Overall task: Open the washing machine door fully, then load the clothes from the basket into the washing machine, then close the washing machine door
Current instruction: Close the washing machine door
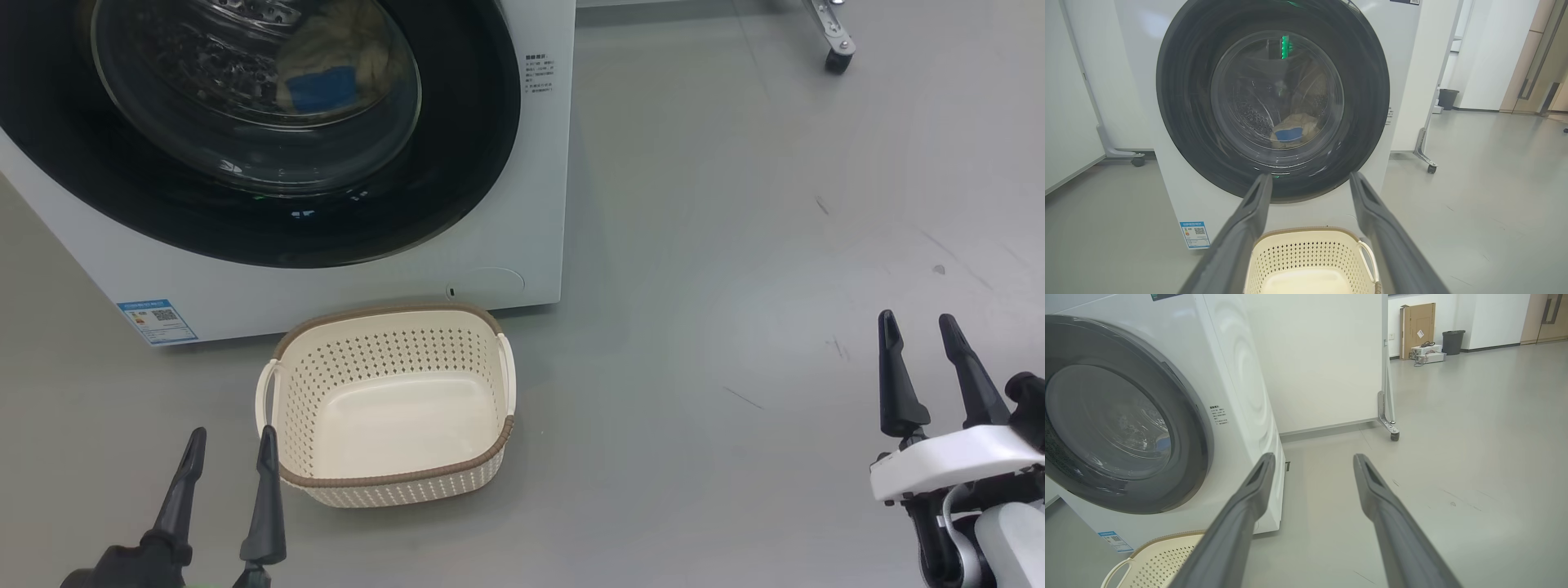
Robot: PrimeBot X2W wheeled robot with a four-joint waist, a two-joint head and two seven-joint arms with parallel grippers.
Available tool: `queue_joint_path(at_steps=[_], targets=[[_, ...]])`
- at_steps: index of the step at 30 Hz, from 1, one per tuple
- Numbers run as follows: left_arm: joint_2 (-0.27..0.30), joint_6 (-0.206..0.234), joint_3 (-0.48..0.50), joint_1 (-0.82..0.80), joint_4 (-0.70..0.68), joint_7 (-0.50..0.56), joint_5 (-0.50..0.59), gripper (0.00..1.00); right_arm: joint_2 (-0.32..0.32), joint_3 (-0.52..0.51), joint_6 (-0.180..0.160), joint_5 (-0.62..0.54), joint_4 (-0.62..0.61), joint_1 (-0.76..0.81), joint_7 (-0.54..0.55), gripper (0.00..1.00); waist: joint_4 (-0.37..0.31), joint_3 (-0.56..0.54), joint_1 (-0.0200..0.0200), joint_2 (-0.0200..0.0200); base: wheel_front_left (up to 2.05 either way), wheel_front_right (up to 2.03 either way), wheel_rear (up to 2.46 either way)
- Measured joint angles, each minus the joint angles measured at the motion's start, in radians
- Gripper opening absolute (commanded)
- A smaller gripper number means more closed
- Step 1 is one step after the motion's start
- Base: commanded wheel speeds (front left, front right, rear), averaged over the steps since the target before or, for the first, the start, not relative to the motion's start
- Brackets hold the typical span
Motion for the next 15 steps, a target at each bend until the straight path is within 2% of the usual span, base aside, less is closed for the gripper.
queue_joint_path(at_steps=[8,15], targets=[[0.0,0.012,0.019,0.036,0.0,0.0,0.013,1.0,0.022,-0.007,-0.016,-0.037,-0.04,0.068,0.0,1.0,0.006,-0.039,0.0,0.0,0.0,0.0,0.0],[-0.001,0.013,0.021,0.056,-0.003,0.0,0.03,1.0,0.035,-0.009,-0.018,-0.061,-0.072,0.103,0.0,1.0,0.018,-0.056,0.0,0.0,0.0,0.0,0.0]])
